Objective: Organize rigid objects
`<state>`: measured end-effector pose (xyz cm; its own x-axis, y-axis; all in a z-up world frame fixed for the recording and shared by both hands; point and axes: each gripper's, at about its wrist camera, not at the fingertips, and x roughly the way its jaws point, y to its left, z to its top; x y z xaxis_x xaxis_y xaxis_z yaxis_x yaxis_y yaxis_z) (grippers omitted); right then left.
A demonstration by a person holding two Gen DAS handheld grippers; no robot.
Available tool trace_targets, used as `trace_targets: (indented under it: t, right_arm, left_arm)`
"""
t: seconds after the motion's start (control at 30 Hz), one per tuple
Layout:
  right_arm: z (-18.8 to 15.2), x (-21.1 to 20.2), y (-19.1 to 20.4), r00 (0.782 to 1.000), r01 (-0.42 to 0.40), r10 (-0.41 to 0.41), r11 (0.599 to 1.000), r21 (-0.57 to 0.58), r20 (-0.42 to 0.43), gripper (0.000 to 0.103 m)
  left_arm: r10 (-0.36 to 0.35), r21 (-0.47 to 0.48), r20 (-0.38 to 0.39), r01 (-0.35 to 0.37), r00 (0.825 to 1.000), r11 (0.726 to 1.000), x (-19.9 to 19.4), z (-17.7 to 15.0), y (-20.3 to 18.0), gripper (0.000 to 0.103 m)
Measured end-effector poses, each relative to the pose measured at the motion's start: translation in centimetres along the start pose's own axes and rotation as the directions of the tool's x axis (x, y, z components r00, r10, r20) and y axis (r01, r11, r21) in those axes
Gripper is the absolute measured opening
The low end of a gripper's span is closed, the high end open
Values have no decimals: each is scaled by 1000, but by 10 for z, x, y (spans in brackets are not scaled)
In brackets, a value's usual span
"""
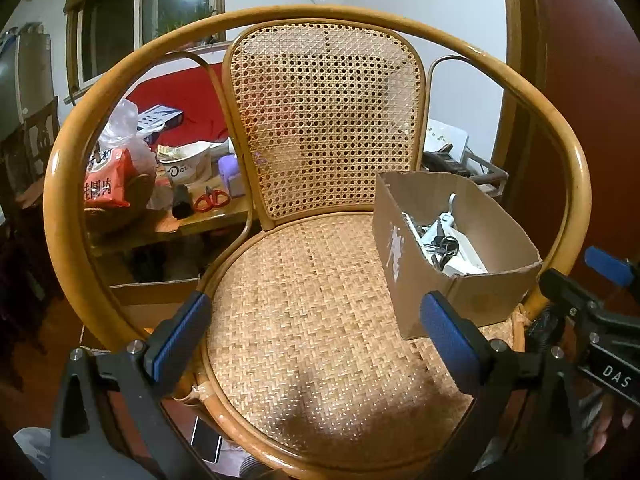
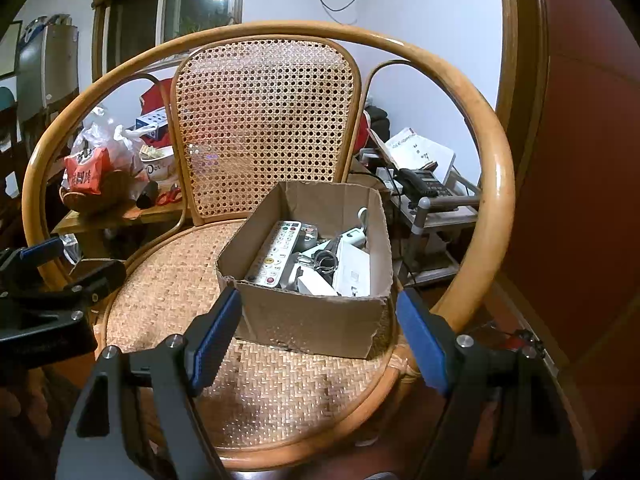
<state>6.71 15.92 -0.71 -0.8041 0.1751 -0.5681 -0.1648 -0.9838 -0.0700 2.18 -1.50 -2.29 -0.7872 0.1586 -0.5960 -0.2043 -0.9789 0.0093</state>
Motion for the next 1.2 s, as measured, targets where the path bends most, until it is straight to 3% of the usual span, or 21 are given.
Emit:
trace_targets:
  t: [1.2]
  right_arm:
    - [-1, 3, -5, 1000, 9, -9, 1000, 7, -18, 84]
  left_arm:
    - [13, -4, 45, -12, 999, 1000, -5, 1, 7, 103]
